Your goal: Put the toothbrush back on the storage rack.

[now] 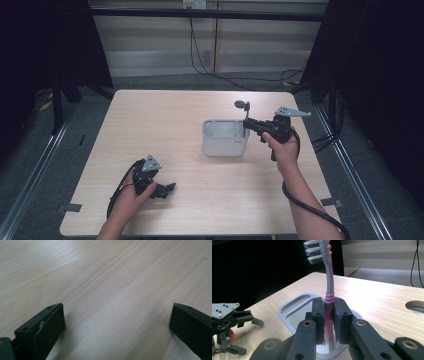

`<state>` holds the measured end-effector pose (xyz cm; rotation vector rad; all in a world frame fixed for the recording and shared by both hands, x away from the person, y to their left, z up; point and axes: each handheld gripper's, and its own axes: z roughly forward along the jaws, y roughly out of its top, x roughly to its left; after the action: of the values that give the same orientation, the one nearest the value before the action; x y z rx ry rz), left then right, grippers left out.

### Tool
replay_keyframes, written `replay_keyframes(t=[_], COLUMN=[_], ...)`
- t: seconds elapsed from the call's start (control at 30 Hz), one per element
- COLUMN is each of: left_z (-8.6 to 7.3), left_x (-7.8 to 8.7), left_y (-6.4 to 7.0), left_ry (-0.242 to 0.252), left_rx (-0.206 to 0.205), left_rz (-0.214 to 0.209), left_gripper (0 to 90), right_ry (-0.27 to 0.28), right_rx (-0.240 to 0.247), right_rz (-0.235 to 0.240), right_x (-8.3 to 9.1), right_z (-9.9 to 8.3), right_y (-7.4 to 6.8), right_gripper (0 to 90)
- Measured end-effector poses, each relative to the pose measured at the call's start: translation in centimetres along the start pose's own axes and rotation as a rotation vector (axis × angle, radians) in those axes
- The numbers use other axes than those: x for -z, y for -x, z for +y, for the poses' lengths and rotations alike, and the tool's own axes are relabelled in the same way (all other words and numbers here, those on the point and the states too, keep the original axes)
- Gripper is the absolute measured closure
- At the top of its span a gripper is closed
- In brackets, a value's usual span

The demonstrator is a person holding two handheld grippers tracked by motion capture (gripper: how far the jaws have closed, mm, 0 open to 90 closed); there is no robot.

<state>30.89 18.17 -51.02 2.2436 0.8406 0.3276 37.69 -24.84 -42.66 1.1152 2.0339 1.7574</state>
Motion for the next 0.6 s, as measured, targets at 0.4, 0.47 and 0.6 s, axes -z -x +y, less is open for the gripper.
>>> replay_keyframes(t=[0.4, 0.47, 0.6], left_z=[0.00, 0.00, 0.00], left_x=[0.00, 0.00, 0.00], left_y=[0.00, 0.00, 0.00], left_ry=[0.000, -0.001, 0.000], left_rx=[0.000, 0.000, 0.000], left_rz=[0.000, 0.000, 0.000], left_gripper=[0.0, 0.0, 0.0], right_ry=[-0.020, -0.021, -0.027], right_rx=[0.010, 0.010, 0.016], right_rz=[-0.008, -0.009, -0.008], right_x=[-0.15, -0.19, -0.26], right_z=[-0.45, -0.59, -0.76], right_y=[0.02, 0.03, 0.02], right_gripper=[80.2, 80.1, 80.1])
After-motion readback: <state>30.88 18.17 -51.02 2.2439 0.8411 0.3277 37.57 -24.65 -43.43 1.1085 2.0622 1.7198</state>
